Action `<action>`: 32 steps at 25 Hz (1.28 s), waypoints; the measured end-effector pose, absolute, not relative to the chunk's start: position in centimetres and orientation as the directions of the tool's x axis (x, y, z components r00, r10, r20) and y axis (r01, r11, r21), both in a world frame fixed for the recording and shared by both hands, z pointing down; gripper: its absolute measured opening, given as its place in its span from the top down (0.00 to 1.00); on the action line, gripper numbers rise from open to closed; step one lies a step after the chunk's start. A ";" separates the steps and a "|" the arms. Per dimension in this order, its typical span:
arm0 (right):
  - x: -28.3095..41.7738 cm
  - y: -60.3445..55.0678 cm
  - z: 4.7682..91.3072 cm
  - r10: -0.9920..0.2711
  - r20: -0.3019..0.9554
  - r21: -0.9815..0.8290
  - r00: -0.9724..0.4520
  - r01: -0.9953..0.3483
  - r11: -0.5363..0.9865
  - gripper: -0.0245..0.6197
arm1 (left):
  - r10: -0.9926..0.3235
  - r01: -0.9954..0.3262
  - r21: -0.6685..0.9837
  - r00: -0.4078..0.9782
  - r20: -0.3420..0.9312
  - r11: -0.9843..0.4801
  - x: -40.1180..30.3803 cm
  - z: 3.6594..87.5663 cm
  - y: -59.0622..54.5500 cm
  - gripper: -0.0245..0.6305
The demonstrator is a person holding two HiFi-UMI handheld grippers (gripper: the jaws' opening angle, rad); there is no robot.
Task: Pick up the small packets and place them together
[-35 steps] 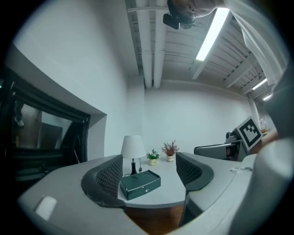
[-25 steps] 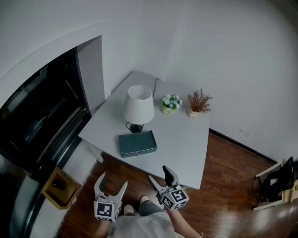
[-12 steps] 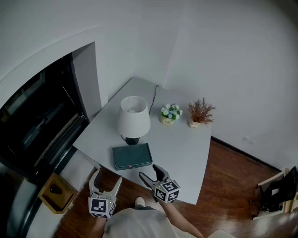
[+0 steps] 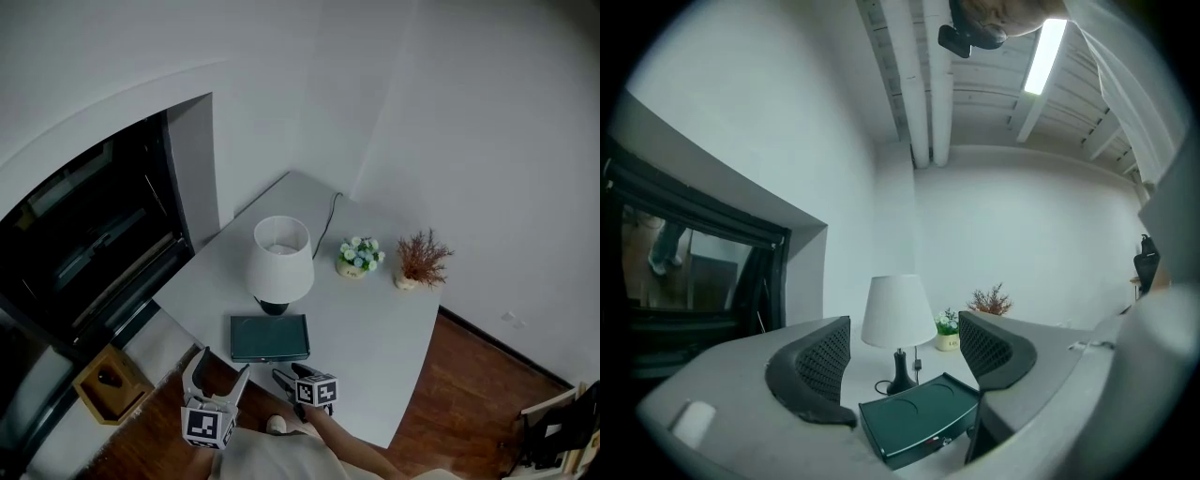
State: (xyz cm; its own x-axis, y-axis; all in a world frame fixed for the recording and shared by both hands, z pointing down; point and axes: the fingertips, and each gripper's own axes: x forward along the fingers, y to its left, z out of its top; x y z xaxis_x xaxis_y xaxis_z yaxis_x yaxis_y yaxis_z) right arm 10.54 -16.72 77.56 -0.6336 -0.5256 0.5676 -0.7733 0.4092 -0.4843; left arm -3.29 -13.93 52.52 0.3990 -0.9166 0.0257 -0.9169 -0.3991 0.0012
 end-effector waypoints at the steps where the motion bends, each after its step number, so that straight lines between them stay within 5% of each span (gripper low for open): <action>1: 10.1 -16.9 78.6 -0.509 0.580 -0.502 -0.636 -0.771 0.392 0.50 | -0.917 -0.918 0.000 0.397 0.029 -0.397 -3.6 52.5 -13.9 0.44; 12: 8.1 -19.1 83.7 -0.458 0.704 -0.491 -0.543 -0.838 0.239 0.50 | -0.920 -0.922 0.022 0.387 0.065 -0.387 -6.7 53.1 -13.7 0.44; 15: 9.0 -19.5 84.1 -0.456 0.747 -0.434 -0.484 -0.874 0.217 0.66 | -0.922 -0.925 0.030 0.380 0.079 -0.379 -7.8 53.4 -13.4 0.44; 20: 8.5 -19.8 84.2 -0.427 0.776 -0.415 -0.465 -0.885 0.210 0.68 | -0.922 -0.926 0.044 0.376 0.095 -0.374 -9.6 54.4 -12.9 0.44; 22: 7.7 -19.6 84.1 -0.409 0.782 -0.413 -0.469 -0.883 0.224 0.86 | -0.919 -0.924 0.048 0.383 0.100 -0.380 -9.7 54.5 -12.7 0.44; 32: 7.6 -16.8 83.8 -0.415 0.759 -0.462 -0.502 -0.864 0.202 0.87 | -0.893 -0.898 0.066 0.439 0.103 -0.434 -9.0 54.6 -12.6 0.44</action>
State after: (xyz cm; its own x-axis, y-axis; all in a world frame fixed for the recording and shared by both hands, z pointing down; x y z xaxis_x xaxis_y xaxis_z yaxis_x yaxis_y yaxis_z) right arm 7.57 -16.77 83.80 -0.5022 -0.4151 0.7586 -0.8639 0.2017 -0.4615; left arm -9.01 -12.64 54.65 0.4388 -0.8927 0.1025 -0.8985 -0.4341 0.0662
